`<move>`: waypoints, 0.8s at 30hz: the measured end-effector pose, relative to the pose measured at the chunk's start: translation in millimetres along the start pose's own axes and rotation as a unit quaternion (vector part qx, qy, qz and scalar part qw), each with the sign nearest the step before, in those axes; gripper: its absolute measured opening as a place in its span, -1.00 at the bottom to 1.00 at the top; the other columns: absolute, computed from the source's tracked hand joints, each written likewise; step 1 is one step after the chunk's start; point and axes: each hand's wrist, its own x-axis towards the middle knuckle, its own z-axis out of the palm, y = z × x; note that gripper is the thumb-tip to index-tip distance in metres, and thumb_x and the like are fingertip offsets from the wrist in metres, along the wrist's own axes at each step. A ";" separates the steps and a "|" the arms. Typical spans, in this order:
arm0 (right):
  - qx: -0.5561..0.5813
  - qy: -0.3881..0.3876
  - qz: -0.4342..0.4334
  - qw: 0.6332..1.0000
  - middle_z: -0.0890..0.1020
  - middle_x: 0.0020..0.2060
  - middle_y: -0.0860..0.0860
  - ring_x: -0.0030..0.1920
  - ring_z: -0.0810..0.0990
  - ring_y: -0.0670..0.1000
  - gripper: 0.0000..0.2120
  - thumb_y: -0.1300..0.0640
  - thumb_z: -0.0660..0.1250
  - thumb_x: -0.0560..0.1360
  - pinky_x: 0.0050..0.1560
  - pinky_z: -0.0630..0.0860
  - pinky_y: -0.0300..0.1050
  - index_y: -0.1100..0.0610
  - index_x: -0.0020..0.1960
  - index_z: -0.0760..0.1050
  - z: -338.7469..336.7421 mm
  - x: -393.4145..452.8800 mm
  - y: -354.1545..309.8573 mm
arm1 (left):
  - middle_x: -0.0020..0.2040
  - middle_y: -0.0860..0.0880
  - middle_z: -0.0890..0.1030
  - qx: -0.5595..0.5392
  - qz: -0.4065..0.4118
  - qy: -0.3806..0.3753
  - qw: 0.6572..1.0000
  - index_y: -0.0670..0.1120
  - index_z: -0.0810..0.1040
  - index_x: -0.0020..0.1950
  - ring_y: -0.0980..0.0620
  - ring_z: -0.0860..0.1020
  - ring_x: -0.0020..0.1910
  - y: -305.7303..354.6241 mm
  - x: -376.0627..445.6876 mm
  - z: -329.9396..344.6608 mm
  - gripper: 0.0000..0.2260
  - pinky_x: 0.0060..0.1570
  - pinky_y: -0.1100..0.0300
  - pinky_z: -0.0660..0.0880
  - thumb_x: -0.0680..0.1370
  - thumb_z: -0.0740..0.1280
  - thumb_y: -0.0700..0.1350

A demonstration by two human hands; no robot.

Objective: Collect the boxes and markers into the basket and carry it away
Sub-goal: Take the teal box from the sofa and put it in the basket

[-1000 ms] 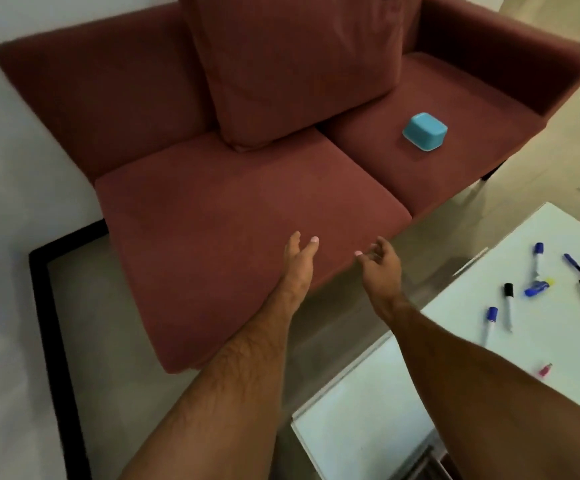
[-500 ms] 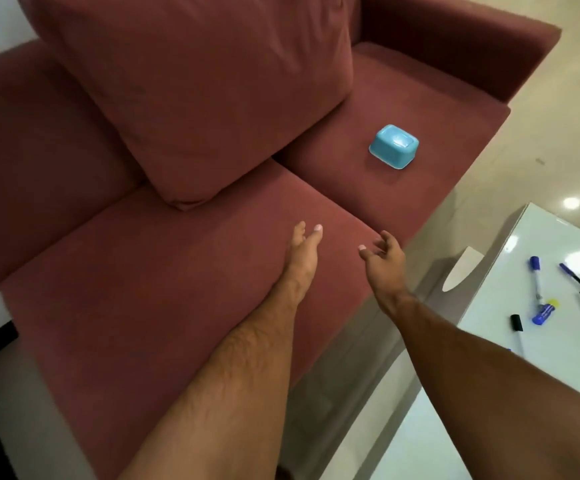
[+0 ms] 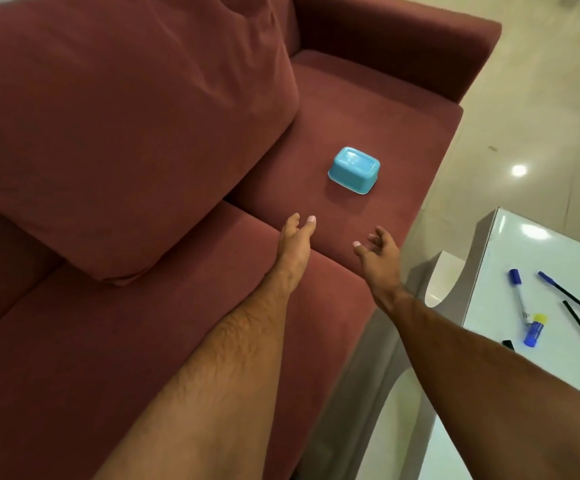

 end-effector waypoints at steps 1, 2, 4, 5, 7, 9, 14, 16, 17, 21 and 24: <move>-0.002 0.005 -0.002 1.000 0.48 0.27 0.01 0.24 0.49 -0.03 -0.34 0.17 0.41 0.53 0.40 0.46 0.08 0.14 0.55 0.23 0.2 11.8 -1.8 | 0.56 -0.03 0.27 0.003 0.001 -0.004 1.000 -0.05 0.19 0.58 0.01 0.29 0.50 4.0 13.5 6.2 -0.47 0.33 0.20 0.24 0.64 0.19 0.07; -0.004 0.008 0.000 1.000 0.48 0.25 0.00 0.22 0.49 -0.03 -0.34 0.17 0.42 0.53 0.39 0.46 0.07 0.14 0.55 0.24 -1.0 20.6 -2.3 | 0.55 -0.03 0.28 0.003 -0.001 -0.008 1.000 -0.06 0.19 0.57 0.01 0.30 0.49 6.2 23.4 10.6 -0.48 0.30 0.21 0.23 0.65 0.19 0.06; -0.003 0.015 0.013 1.000 0.47 0.21 -0.02 0.18 0.49 -0.04 -0.34 0.17 0.42 0.53 0.39 0.47 0.06 0.15 0.55 0.23 -7.9 34.9 -2.3 | 0.55 -0.03 0.29 0.006 -0.010 -0.019 1.000 -0.07 0.20 0.57 0.02 0.31 0.48 9.9 36.9 21.5 -0.48 0.28 0.24 0.23 0.65 0.20 0.05; -0.001 0.018 0.015 1.000 0.46 0.20 -0.02 0.17 0.48 -0.04 -0.34 0.18 0.41 0.54 0.39 0.47 0.05 0.15 0.56 0.21 -10.9 40.9 -3.3 | 0.55 -0.03 0.29 0.010 -0.010 -0.021 1.000 -0.07 0.20 0.57 0.02 0.31 0.48 12.0 41.4 26.3 -0.48 0.28 0.24 0.24 0.65 0.20 0.04; 0.005 0.021 0.015 1.000 0.45 0.22 -0.01 0.16 0.47 -0.05 -0.34 0.19 0.40 0.55 0.39 0.46 0.02 0.16 0.56 0.20 -16.2 49.8 -7.6 | 0.54 -0.04 0.29 0.016 -0.013 -0.026 0.999 -0.06 0.21 0.57 0.02 0.32 0.48 15.4 50.7 35.0 -0.49 0.25 0.24 0.24 0.65 0.20 0.04; 0.008 0.025 0.014 1.000 0.45 0.26 0.03 0.17 0.46 -0.04 -0.34 0.20 0.40 0.54 0.38 0.46 0.00 0.16 0.56 0.19 -21.6 60.5 -11.2 | 0.54 -0.05 0.30 0.013 -0.011 -0.035 0.999 -0.06 0.22 0.57 0.02 0.33 0.47 19.5 63.2 43.8 -0.49 0.24 0.24 0.24 0.65 0.21 0.03; 0.010 0.036 0.007 0.999 0.44 0.29 0.04 0.23 0.46 -0.01 -0.32 0.19 0.40 0.54 0.37 0.46 0.00 0.16 0.57 0.18 -31.1 87.6 -14.7 | 0.54 -0.05 0.30 0.037 0.007 -0.062 0.997 -0.06 0.21 0.57 0.02 0.32 0.48 29.3 89.1 64.1 -0.47 0.28 0.24 0.24 0.64 0.22 0.05; 0.016 0.048 -0.002 0.999 0.45 0.32 0.09 0.22 0.47 0.00 -0.32 0.21 0.41 0.53 0.36 0.47 -0.02 0.17 0.56 0.18 -32.0 103.4 -15.8 | 0.53 -0.03 0.31 0.041 0.016 -0.067 0.997 -0.06 0.22 0.56 0.04 0.33 0.46 32.5 104.8 73.3 -0.48 0.28 0.24 0.24 0.64 0.23 0.04; 0.016 0.050 -0.005 0.999 0.45 0.32 0.10 0.21 0.48 0.01 -0.32 0.21 0.42 0.53 0.34 0.47 -0.05 0.17 0.56 0.19 -31.3 109.7 -16.3 | 0.50 -0.01 0.33 0.041 0.020 -0.069 0.997 -0.07 0.24 0.55 0.07 0.34 0.43 32.8 111.9 76.6 -0.50 0.27 0.23 0.24 0.64 0.23 0.03; 0.026 0.056 -0.006 0.998 0.44 0.32 0.10 0.22 0.47 0.01 -0.30 0.22 0.43 0.51 0.32 0.47 -0.07 0.18 0.56 0.19 -24.4 133.4 -10.7 | 0.42 0.04 0.42 0.048 0.035 -0.076 0.995 -0.07 0.32 0.50 0.09 0.40 0.37 30.1 136.3 89.2 -0.52 0.33 0.17 0.31 0.61 0.27 0.04; 0.044 0.056 0.008 0.997 0.43 0.39 0.13 0.27 0.47 0.01 -0.27 0.21 0.45 0.49 0.40 0.44 0.01 0.17 0.57 0.18 -18.1 147.8 -7.5 | 0.44 -0.03 0.43 0.049 0.032 -0.079 0.995 -0.05 0.33 0.50 0.02 0.41 0.41 23.7 154.7 95.1 -0.36 0.42 0.05 0.32 0.47 0.29 0.18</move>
